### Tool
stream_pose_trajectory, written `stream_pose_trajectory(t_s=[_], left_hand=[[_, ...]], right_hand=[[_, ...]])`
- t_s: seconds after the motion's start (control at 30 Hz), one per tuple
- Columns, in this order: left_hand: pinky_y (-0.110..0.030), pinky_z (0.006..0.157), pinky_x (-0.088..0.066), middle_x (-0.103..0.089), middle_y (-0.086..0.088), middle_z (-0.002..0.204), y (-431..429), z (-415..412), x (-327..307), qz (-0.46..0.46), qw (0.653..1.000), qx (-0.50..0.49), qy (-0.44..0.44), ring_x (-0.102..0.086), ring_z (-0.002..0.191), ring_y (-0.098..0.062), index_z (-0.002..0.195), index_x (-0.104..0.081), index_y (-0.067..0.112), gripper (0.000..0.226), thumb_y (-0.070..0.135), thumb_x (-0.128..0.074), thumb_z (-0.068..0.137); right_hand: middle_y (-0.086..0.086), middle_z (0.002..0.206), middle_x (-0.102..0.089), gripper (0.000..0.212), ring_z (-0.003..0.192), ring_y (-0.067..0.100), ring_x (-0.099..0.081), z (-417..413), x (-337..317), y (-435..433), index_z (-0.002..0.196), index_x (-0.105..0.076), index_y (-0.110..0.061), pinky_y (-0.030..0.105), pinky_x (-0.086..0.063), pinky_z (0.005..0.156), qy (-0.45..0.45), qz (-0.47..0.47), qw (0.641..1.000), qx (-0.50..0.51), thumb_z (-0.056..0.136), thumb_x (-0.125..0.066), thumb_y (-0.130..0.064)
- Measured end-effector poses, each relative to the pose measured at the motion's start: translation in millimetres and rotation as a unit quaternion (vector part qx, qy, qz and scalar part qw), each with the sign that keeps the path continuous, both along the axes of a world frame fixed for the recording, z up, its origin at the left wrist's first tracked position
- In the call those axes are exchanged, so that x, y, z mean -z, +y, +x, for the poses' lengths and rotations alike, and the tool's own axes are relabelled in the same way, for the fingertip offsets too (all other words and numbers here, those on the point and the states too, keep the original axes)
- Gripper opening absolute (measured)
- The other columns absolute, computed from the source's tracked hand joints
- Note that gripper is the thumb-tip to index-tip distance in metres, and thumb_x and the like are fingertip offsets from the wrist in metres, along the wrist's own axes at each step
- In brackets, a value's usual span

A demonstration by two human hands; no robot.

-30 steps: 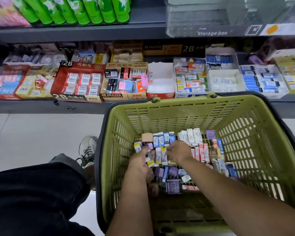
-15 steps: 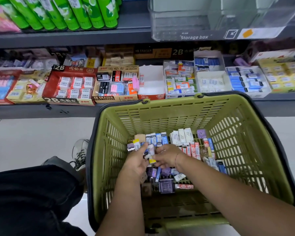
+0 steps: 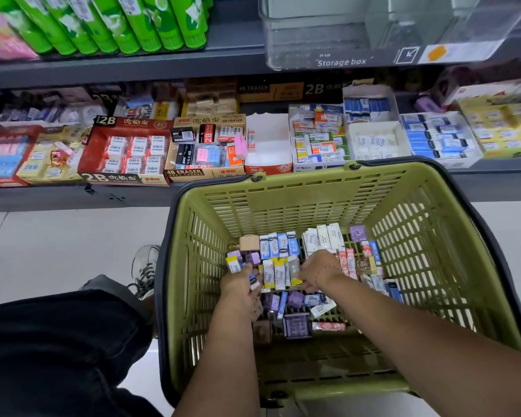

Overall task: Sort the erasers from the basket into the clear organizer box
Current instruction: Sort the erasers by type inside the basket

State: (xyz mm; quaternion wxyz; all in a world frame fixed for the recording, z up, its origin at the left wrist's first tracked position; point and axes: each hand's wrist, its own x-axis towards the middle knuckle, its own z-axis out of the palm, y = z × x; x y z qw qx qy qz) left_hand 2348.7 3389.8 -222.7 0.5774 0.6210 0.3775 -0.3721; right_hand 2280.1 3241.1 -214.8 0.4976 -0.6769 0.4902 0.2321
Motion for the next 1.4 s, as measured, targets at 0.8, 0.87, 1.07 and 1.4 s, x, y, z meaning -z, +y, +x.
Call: stream_pose_trajectory(t_s=[0.8, 0.87, 1.07, 1.4], left_hand=[[-0.027, 0.068, -0.057, -0.068, -0.016, 0.114, -8, -16, -22, -0.092, 0.961, 0.259, 0.009, -0.069, 0.095, -0.025, 0.136, -0.044, 0.004, 0.057, 0.022, -0.069, 0.088], [-0.024, 0.063, -0.055, -0.072, -0.012, 0.104, -9, -17, -24, -0.097, 0.951, 0.293, 0.009, -0.070, 0.085, -0.020, 0.126, -0.054, 0.006, 0.042, 0.021, -0.067, 0.090], [-0.020, 0.050, -0.048, -0.065, -0.008, 0.070, -6, -12, -17, -0.007, 0.977, 0.209, -0.045, -0.055, 0.057, -0.017, 0.088, -0.066, 0.007, 0.007, 0.011, -0.063, 0.092], [-0.037, 0.087, -0.049, -0.058, -0.008, 0.074, -5, -9, -11, 0.091, 0.984, 0.118, -0.096, -0.055, 0.075, -0.025, 0.080, -0.062, 0.006, 0.012, 0.013, -0.067, 0.089]], right_hand=[[-0.007, 0.051, -0.061, 0.008, 0.045, 0.011, -0.052, 7, -26, 2, 0.083, -0.066, -0.018, 0.014, -0.040, 0.041, -0.163, 0.188, 0.967, -0.063, 0.084, -0.071, -0.024], [-0.004, 0.059, -0.062, 0.012, 0.054, 0.012, -0.053, 7, -24, 4, 0.082, -0.064, -0.013, 0.019, -0.045, 0.046, -0.169, 0.181, 0.968, -0.038, 0.080, -0.075, -0.018], [0.011, 0.068, -0.058, 0.020, 0.055, 0.017, -0.052, 11, -23, -18, 0.077, -0.055, -0.003, 0.022, -0.045, 0.050, -0.178, 0.012, 0.983, 0.041, 0.089, -0.065, -0.016], [0.009, 0.072, -0.062, 0.023, 0.066, 0.023, -0.062, 12, 0, -14, 0.071, -0.054, -0.010, 0.028, -0.052, 0.057, 0.009, -0.070, 0.978, -0.199, 0.092, -0.057, -0.019]])
